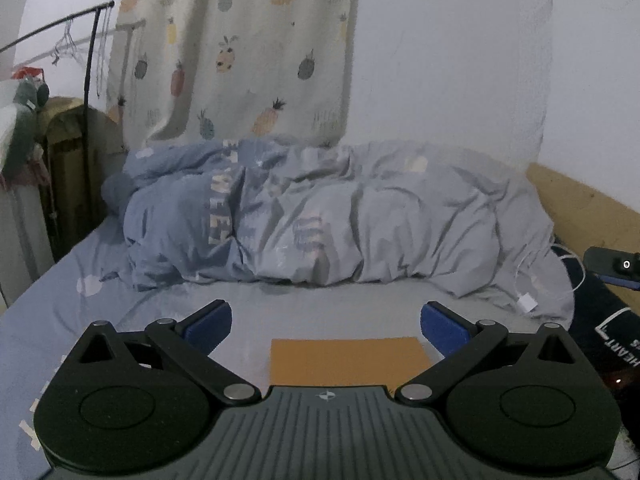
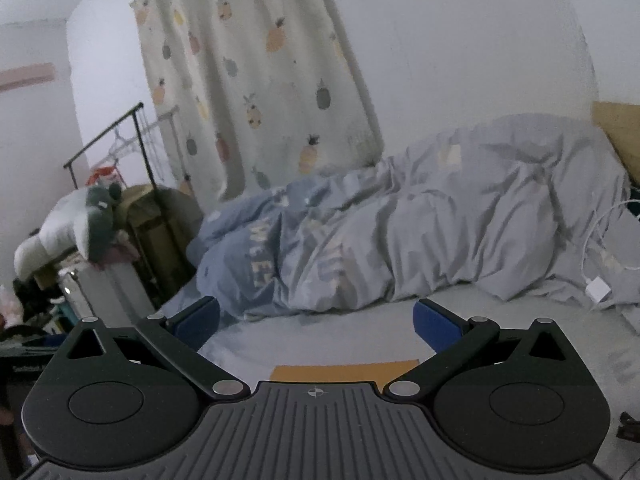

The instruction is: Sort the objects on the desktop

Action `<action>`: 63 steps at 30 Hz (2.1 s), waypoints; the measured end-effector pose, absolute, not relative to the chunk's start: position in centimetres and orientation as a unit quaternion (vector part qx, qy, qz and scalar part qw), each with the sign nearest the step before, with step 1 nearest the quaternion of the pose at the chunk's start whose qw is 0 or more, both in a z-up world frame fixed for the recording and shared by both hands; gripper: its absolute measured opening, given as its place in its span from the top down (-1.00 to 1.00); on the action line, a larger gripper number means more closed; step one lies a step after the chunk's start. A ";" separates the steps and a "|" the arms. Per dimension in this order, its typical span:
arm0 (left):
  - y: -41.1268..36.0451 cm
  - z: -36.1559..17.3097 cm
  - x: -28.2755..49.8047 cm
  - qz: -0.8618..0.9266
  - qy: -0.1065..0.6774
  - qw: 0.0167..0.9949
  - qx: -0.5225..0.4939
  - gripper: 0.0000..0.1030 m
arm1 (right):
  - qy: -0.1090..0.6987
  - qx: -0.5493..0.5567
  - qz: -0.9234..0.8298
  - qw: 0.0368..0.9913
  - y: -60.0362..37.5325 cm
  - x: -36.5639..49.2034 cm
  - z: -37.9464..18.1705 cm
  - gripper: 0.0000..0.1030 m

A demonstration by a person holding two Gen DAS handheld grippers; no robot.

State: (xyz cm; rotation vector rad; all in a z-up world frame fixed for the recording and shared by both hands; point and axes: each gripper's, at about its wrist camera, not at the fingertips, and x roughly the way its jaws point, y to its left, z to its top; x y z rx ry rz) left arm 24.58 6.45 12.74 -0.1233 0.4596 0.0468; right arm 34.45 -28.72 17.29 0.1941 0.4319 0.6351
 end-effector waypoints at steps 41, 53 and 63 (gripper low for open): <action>11.2 -5.2 43.1 0.037 0.445 0.891 -0.086 -1.00 | 0.471 0.042 0.294 0.831 -19.7 53.7 -3.9 -1.00; 12.7 -10.2 46.5 0.003 0.515 0.850 -0.113 -1.00 | 0.540 0.031 0.272 0.796 -19.4 55.7 -9.9 -1.00; 12.8 -12.3 47.6 -0.054 0.534 0.828 -0.163 -1.00 | 0.580 0.049 0.285 0.761 -18.4 55.9 -12.4 -1.00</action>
